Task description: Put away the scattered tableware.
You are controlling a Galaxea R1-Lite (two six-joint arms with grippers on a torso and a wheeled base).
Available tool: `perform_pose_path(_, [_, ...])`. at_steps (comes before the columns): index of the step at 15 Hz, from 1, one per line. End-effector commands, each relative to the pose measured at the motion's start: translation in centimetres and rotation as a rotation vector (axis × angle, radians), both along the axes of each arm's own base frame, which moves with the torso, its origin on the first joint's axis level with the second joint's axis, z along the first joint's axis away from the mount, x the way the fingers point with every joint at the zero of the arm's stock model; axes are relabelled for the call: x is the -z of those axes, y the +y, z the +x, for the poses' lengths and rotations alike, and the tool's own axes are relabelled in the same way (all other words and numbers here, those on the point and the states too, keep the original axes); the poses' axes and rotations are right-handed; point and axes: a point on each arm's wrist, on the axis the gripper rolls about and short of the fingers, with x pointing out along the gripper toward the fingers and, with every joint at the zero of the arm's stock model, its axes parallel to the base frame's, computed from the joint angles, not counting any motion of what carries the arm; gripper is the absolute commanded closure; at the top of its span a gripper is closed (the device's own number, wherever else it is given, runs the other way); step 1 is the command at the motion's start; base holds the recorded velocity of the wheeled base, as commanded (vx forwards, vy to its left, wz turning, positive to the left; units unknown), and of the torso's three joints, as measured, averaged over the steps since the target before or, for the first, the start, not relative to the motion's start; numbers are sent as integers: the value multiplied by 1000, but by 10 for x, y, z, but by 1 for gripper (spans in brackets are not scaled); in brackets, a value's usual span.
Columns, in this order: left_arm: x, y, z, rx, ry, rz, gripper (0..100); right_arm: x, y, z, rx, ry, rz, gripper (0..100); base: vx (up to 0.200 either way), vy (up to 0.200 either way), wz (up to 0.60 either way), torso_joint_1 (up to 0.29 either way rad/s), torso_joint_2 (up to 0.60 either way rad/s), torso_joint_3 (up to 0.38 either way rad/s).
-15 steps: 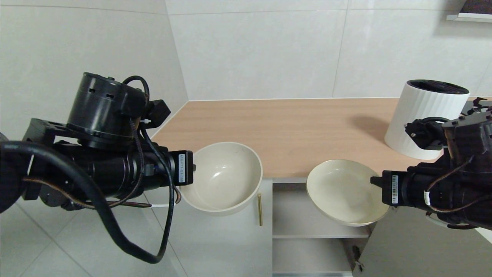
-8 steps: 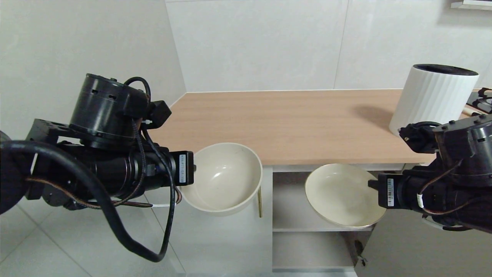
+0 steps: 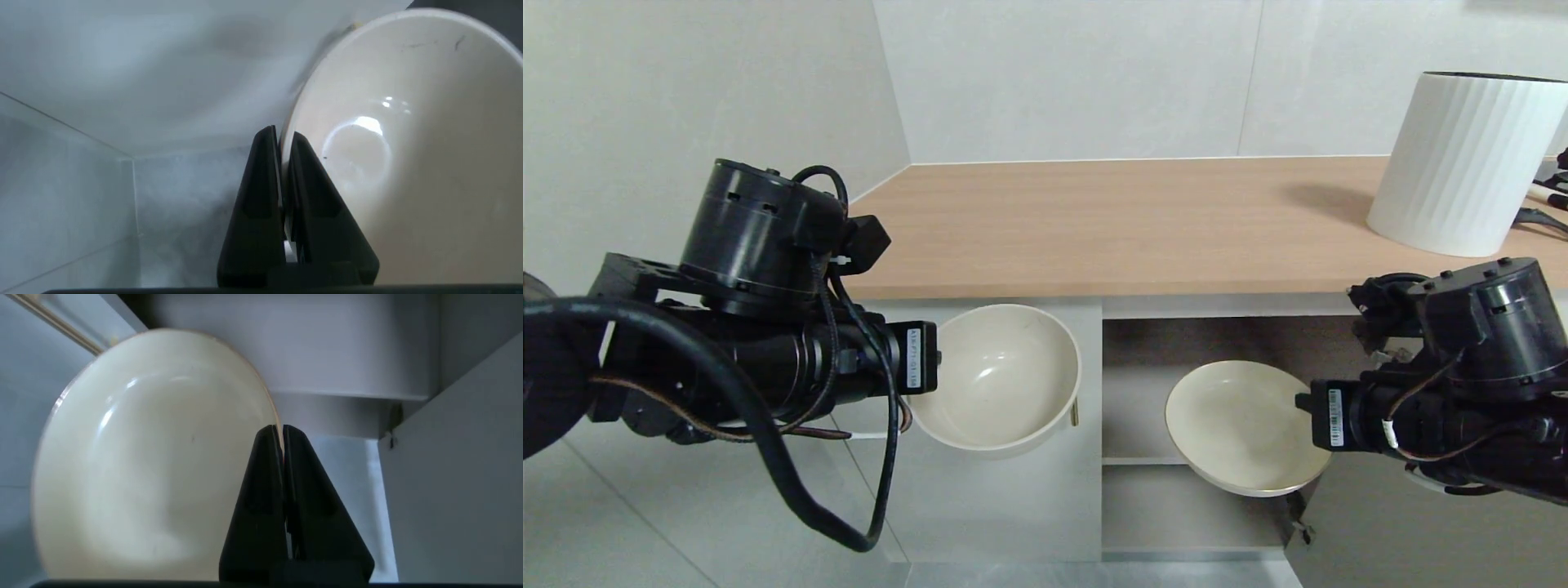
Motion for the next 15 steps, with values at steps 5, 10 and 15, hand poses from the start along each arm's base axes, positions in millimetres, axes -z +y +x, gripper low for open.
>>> perform_pose_path(5, [1, 0, 1, -1, 2, 2, 100, 8, 3, 5, 6, 26, -10, 100, 0, 0, 0, -55, 427, 361])
perform_pose_path(10, [1, 0, 1, -1, 2, 2, 100, 8, 3, 5, 7, 27, -9, 100, 0, 0, -240, -2, 78, 75])
perform_pose_path(15, [6, -2, 4, 2, 20, 12, 100, 55, 16, 29, 13, 177, -103, 100, 0, 0, 0, 0, 0, 0])
